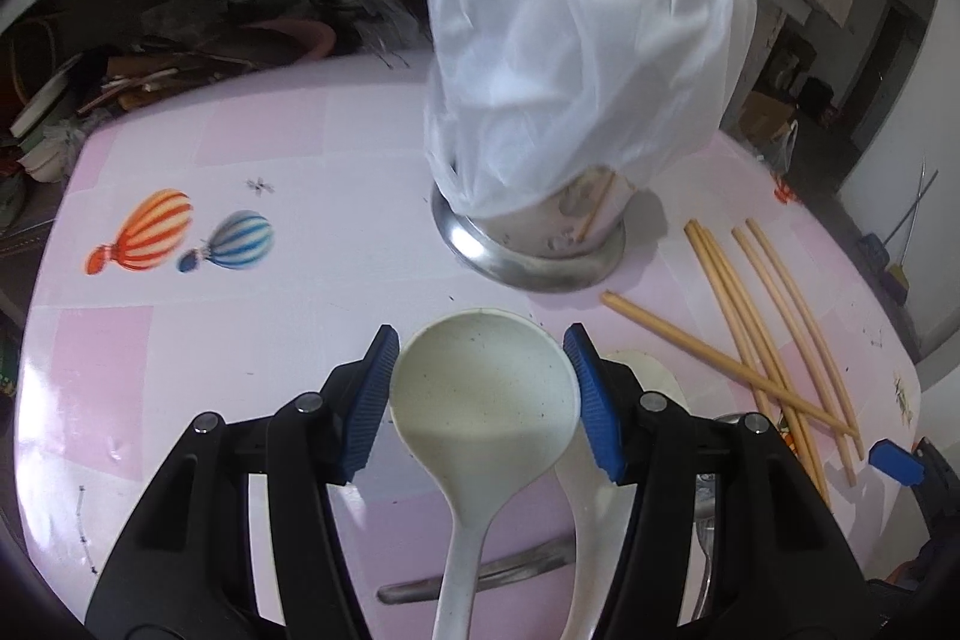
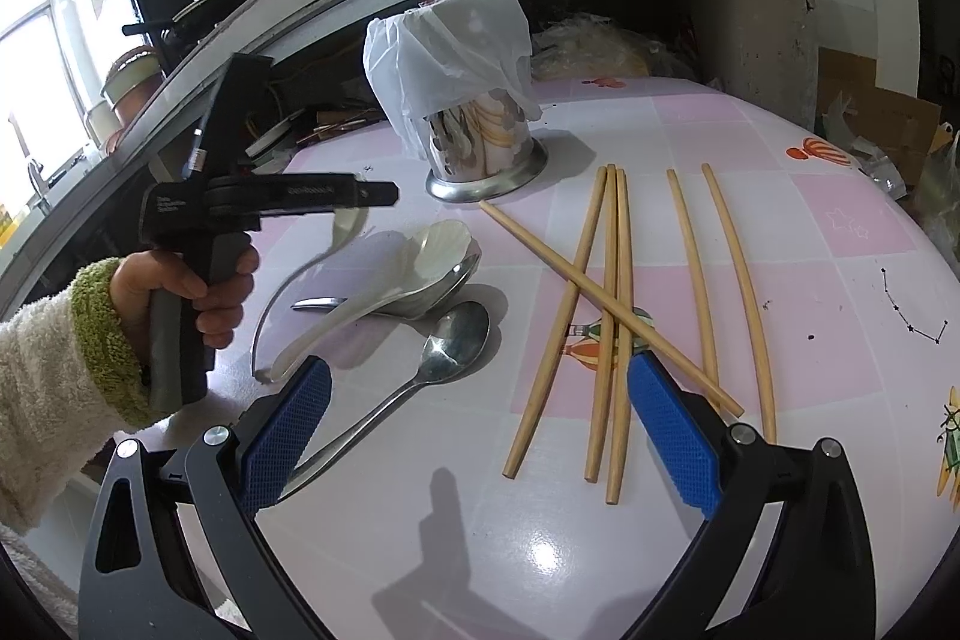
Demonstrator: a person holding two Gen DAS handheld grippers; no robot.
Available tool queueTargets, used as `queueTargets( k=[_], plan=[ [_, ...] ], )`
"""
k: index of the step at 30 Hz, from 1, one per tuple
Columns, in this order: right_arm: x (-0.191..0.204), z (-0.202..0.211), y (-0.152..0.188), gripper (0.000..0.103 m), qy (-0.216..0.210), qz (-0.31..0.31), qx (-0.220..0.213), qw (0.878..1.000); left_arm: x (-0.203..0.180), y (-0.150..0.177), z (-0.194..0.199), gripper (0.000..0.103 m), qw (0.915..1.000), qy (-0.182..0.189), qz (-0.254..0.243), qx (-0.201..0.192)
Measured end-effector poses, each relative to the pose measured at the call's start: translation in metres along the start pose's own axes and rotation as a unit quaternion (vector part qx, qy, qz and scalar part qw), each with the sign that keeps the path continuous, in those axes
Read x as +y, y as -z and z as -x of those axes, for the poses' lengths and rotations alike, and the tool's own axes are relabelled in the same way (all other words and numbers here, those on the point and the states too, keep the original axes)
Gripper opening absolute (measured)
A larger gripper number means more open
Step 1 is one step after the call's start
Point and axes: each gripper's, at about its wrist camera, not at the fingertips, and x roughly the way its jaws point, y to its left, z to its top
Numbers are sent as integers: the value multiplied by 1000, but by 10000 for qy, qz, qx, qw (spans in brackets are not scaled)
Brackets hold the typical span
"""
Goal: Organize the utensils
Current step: 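Lift the white ladle with the left tool while the right tool closes empty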
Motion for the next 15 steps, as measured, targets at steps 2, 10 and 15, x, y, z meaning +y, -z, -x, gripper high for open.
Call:
queueTargets(
  k=[2, 10, 15],
  plan=[
    [0, 0, 1, 97, -6, 0, 8, 10000, 1, -1, 8, 54, 9999, -32, 29, -127],
    [2, 1, 0, 97, -1, 26, 1, 10000, 9, 2, 53, 54, 9977, -150, 232, -627],
    [2, 3, 0, 97, -23, 37, -10, 10000, 14, 8, 80, 54, 9949, -273, 384, -896]
  ],
)
